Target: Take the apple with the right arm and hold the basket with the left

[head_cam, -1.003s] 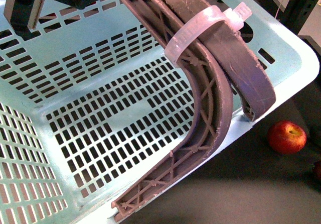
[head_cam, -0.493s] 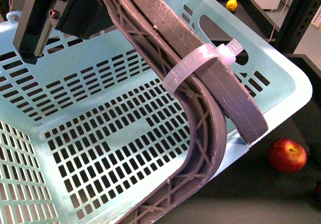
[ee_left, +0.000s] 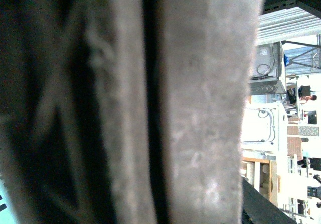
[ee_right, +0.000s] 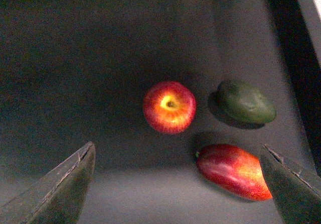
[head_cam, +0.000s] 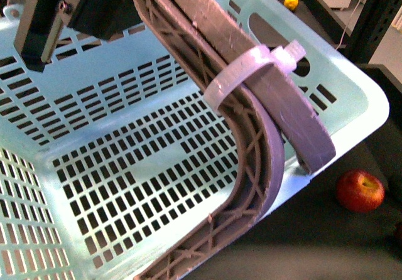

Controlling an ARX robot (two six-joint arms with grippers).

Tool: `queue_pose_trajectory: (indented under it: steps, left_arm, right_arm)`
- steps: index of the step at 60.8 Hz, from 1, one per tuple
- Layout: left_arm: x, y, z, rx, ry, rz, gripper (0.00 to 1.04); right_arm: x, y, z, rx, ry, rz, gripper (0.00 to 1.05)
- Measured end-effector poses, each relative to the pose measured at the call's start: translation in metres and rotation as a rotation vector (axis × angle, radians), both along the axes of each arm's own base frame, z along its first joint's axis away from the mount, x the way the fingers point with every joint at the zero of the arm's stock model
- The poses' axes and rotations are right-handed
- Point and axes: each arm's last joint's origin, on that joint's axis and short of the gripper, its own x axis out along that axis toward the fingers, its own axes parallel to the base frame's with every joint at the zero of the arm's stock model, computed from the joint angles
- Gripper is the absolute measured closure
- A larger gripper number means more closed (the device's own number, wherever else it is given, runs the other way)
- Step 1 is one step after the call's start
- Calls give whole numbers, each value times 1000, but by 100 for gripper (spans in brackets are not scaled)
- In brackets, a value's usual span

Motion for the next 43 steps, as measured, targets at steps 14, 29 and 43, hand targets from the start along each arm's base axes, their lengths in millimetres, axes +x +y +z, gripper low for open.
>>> queue_pose_trajectory:
  steps: [14,29,43]
  left_arm:
    - [0,0,0,0,0,0,75]
    - [0,0,0,0,0,0,75]
    - [0,0,0,0,0,0,75]
  right_arm:
    - [30,-7,-47,14,163,-3,9]
    - [70,4,-76,4,218,34,9]
    - [97,13,-101,1,264,25,9]
